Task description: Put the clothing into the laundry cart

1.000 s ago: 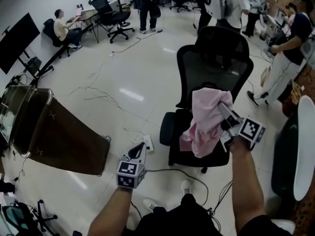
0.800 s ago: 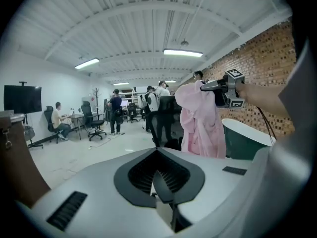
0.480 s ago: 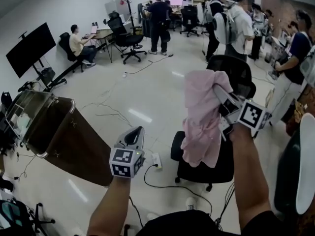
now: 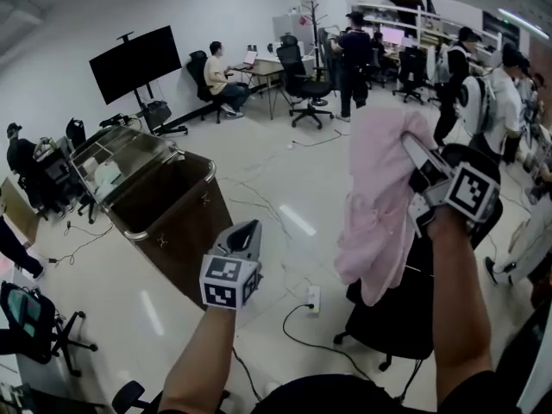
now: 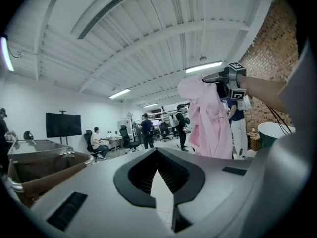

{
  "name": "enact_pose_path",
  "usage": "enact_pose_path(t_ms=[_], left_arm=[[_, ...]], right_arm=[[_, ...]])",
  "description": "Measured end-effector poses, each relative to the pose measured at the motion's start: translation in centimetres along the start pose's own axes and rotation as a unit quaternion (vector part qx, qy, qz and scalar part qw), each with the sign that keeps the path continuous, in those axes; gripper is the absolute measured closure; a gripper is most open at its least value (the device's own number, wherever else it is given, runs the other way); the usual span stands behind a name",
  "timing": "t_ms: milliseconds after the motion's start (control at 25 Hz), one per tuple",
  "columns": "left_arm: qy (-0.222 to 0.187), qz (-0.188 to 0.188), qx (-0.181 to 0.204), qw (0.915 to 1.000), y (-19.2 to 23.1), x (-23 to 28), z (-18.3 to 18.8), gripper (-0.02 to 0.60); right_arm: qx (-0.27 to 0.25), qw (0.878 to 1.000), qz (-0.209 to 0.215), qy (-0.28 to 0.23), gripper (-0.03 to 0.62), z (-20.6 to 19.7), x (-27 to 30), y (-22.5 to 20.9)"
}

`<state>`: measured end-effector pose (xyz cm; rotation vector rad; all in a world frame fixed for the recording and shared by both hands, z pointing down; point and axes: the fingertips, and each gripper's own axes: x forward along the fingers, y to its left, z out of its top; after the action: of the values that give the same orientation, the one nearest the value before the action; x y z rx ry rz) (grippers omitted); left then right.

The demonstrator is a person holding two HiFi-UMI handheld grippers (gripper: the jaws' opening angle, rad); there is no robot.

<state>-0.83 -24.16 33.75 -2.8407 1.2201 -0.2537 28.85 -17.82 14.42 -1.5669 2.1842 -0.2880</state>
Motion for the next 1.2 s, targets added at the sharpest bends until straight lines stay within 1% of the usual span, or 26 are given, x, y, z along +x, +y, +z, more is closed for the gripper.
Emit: enact_pose_path(t_ms=[80,200,360,520,680,840,1000,1120,1200], left_arm=[[0.002,0.028,-0.008,0.9996,2.8,-1.8,-0.2,0.581],[0.001,0.067,-0.008,0.9977,6.5,-4.5,0.0,0.581],[-0.013,0.108,-0.015,0.994,10.5,-8.7,0.5,0.581],[-0.015,0.141,-0.028,0.9896,14.3,-13.2,-0.3,0.581],[-0.01,0.168,-0.029,0.9854,18.1,-16.9,-1.4,0.581],[-0.008,0.187,-0.028,0.982,21.3,-19.5,-1.0,0.581],[-0.006,0.197,-0.024,0.98,24.7,-21.1,-0.4,0.581],[-0.007,0.203,-0.017,0.979,26.2,-21.6,0.3,0.581],[-0.007,0.206,-0.012,0.9784,26.9,-21.6,0.9,0.581]], right_arm=[[-0.005,1.0,0.024,0.005,0.536,-0.6,2.9,2.4],[-0.016,0.998,0.06,0.013,0.536,-1.6,6.8,6.2],[-0.016,0.993,0.114,0.02,0.536,-2.9,11.0,11.8],[0.028,0.989,0.144,0.032,0.536,-5.6,14.7,16.4],[0.019,0.985,0.168,0.043,0.536,-8.5,17.8,20.4],[0.025,0.982,0.183,0.049,0.536,-10.1,21.0,24.8],[0.021,0.978,0.201,0.048,0.536,-11.6,24.6,29.2],[0.009,0.974,0.22,0.057,0.536,-12.7,26.9,32.1],[0.008,0.971,0.23,0.062,0.536,-13.5,28.4,33.3]])
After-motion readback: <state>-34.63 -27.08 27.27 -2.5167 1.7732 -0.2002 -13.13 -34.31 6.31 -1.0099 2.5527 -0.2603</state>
